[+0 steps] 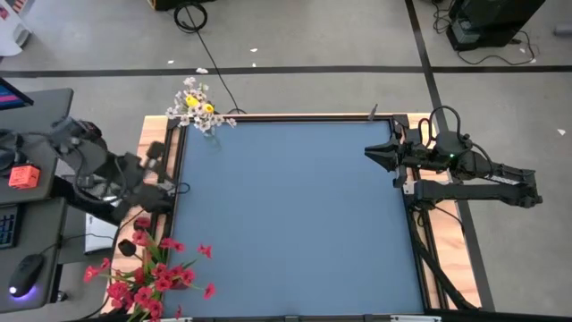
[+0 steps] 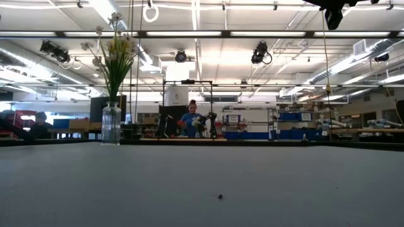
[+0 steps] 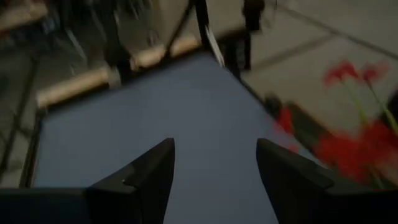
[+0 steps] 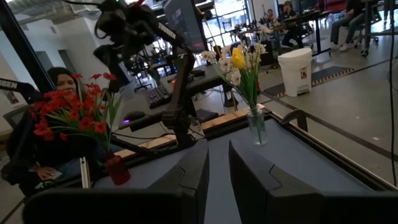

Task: Sort flowers into vase by color
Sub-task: Return to Home Position

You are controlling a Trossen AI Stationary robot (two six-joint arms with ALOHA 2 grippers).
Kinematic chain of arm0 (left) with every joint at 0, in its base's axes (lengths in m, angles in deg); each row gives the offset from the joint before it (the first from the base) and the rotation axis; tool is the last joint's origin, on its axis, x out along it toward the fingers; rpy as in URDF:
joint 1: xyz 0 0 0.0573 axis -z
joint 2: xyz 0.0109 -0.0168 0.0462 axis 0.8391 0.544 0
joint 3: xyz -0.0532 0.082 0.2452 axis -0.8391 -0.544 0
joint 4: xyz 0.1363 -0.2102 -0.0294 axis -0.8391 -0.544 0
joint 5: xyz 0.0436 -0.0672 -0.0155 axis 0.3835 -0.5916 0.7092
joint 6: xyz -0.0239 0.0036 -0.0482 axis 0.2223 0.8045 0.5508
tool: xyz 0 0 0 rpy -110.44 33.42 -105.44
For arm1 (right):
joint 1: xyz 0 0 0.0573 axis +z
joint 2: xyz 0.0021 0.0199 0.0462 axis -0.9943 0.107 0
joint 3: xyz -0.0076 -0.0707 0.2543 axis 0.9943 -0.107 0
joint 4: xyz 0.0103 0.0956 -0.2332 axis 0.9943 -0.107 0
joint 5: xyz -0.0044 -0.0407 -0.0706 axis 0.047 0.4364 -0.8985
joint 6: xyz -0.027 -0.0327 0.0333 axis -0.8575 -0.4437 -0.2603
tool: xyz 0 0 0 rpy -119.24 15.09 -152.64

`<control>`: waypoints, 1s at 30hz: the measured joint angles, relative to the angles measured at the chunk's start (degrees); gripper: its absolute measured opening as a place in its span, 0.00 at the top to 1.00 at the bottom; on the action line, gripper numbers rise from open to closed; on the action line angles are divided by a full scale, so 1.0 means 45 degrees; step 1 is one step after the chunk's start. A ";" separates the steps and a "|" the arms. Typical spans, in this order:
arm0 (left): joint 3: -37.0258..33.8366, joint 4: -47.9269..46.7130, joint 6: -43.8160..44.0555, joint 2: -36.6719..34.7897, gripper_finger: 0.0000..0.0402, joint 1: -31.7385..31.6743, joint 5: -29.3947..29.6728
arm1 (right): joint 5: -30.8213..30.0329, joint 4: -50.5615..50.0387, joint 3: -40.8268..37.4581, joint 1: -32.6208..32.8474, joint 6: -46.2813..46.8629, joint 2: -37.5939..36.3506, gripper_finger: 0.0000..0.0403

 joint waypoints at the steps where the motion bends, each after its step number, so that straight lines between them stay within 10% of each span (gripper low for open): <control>1: -0.0502 0.1093 -0.0440 -0.0018 0.43 -0.0178 0.0035 | -0.0003 0.0001 0.0000 -0.0002 -0.0005 0.0000 0.82; 20: -1.0143 1.6990 -0.1341 0.1140 0.51 -0.8366 -0.6075 | -0.0003 -0.0002 0.0000 -0.0003 0.0000 -0.0002 0.82; 30: -1.2718 1.7765 0.0450 0.0653 0.65 -0.8350 -0.5577 | 0.0000 0.0001 0.0000 -0.0002 0.0000 -0.0005 0.82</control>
